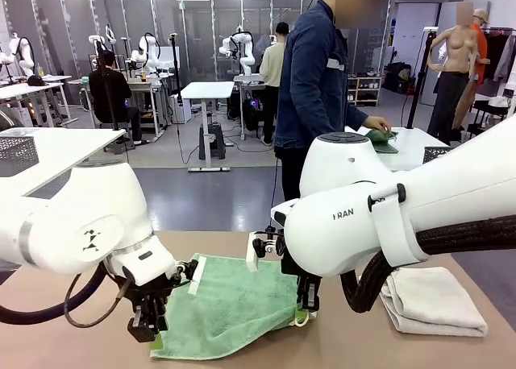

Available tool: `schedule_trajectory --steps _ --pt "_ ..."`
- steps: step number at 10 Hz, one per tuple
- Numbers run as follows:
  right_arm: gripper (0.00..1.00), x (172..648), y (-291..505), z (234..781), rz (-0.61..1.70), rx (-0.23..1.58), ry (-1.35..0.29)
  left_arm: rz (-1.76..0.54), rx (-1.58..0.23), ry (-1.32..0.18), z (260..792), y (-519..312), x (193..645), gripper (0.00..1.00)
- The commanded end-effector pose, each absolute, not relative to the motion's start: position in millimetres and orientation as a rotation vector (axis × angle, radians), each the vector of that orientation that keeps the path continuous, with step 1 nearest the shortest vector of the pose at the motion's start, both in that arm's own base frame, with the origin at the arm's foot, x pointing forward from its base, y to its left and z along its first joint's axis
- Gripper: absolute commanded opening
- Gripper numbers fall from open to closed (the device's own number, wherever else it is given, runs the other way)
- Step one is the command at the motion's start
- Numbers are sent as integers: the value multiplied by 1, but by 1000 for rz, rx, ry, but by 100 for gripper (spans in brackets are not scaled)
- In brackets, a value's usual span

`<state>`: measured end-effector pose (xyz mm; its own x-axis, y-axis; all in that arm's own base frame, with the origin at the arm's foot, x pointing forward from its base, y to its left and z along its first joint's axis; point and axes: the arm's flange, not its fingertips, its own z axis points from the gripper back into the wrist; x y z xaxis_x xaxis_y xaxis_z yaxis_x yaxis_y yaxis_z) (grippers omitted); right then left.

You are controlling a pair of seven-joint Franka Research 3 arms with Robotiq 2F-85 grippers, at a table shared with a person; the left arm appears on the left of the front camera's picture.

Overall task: Fold the towels and place them in the basket.
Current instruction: When a person lays out a Towel with hook on the table, fold it in half twice.

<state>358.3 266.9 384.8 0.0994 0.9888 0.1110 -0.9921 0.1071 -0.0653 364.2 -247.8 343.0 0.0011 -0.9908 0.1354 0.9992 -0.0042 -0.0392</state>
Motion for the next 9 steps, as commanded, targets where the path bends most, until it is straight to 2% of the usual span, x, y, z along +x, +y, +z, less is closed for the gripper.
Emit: schedule_trajectory --steps 1,9 --pt "0 363 267 384 1482 55 -137 -1533 -123 -67 338 -253 373 58" --pt "0 366 266 384 1486 56 -133 -1495 -102 62 296 -258 382 58"
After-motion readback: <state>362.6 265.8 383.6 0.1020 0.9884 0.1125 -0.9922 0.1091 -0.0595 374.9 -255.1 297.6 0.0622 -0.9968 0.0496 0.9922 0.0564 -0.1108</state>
